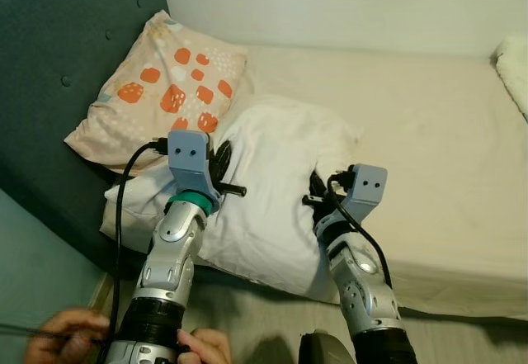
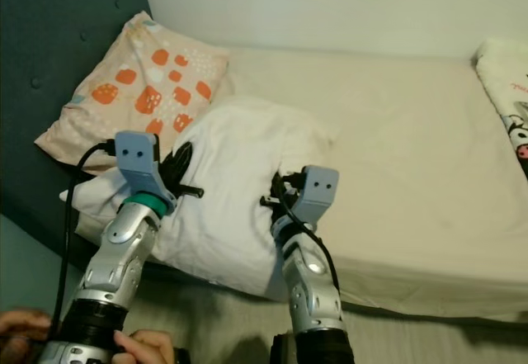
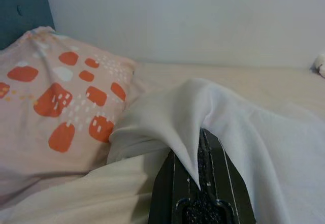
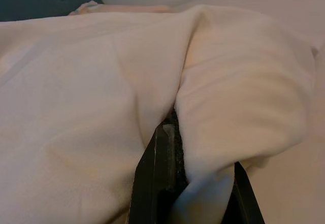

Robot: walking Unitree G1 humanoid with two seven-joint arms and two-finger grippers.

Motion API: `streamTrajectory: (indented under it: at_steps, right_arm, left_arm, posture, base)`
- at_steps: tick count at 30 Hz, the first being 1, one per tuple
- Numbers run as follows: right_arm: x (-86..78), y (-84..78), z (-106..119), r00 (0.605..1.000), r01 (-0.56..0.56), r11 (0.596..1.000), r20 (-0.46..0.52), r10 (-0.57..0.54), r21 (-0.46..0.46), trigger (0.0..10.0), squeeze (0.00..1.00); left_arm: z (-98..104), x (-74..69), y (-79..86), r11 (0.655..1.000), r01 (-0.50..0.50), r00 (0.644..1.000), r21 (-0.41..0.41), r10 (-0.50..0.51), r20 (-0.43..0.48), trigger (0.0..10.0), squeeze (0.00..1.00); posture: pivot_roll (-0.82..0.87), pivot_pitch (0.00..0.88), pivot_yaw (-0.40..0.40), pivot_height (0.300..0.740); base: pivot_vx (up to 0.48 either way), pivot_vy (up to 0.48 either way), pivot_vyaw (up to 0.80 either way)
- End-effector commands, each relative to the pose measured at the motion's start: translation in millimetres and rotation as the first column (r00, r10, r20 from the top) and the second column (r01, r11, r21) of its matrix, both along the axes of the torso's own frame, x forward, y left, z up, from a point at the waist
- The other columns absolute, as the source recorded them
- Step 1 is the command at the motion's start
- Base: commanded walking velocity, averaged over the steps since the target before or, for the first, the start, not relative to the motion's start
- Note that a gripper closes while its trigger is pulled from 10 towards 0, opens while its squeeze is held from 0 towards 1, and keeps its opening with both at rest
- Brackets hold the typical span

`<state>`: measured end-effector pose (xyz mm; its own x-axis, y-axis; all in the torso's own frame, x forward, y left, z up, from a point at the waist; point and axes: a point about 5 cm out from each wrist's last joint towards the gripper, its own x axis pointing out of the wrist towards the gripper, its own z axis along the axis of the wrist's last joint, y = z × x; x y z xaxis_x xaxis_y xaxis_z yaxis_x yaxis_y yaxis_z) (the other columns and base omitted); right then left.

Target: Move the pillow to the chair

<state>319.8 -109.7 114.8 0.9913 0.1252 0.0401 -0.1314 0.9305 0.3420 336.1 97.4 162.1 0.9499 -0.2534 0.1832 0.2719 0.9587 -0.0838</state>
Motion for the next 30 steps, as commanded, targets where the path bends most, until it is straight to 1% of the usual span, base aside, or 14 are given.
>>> streamTrajectory:
  at_steps: [1,18,20,21,30]
  right_arm:
    - [1.6,11.3,10.2,0.998,-0.036,0.999,0.056,0.036,-0.002,10.0,0.00]
    - [0.9,10.1,8.9,0.998,-0.042,0.999,0.055,0.042,0.004,10.0,0.00]
    - [0.7,9.9,9.1,0.997,-0.043,0.999,0.058,0.043,0.010,10.0,0.00]
    - [0.9,9.0,9.4,0.997,-0.043,0.999,0.061,0.041,0.018,10.0,0.00]
    - [-0.1,5.7,7.7,0.998,-0.035,0.999,0.057,0.034,0.019,10.0,0.00]
  left_arm:
    - [4.3,-1.2,-14.6,0.998,0.062,0.998,0.026,-0.063,0.024,10.0,0.00]
    - [-0.2,-2.3,-14.5,0.998,0.060,0.998,0.032,-0.061,0.006,10.0,0.00]
    - [-0.5,-2.5,-14.4,0.998,0.059,0.998,0.032,-0.060,0.005,10.0,0.00]
    - [-0.9,-2.8,-14.1,0.998,0.058,0.998,0.033,-0.058,0.003,10.0,0.00]
    - [-2.6,-3.3,-15.6,0.997,0.063,0.998,0.033,-0.063,-0.003,10.0,0.00]
  posture:
    - [0.02,0.000,0.082,0.666]
    - [0.02,0.000,0.080,0.666]
    - [0.02,0.000,0.077,0.671]
    - [0.02,0.000,0.077,0.681]
    - [0.01,0.000,0.085,0.715]
  base:
    - [0.000,0.000,0.00]
    - [0.000,0.000,0.00]
    - [0.000,0.000,0.00]
    - [0.000,0.000,0.00]
    - [0.000,0.000,0.00]
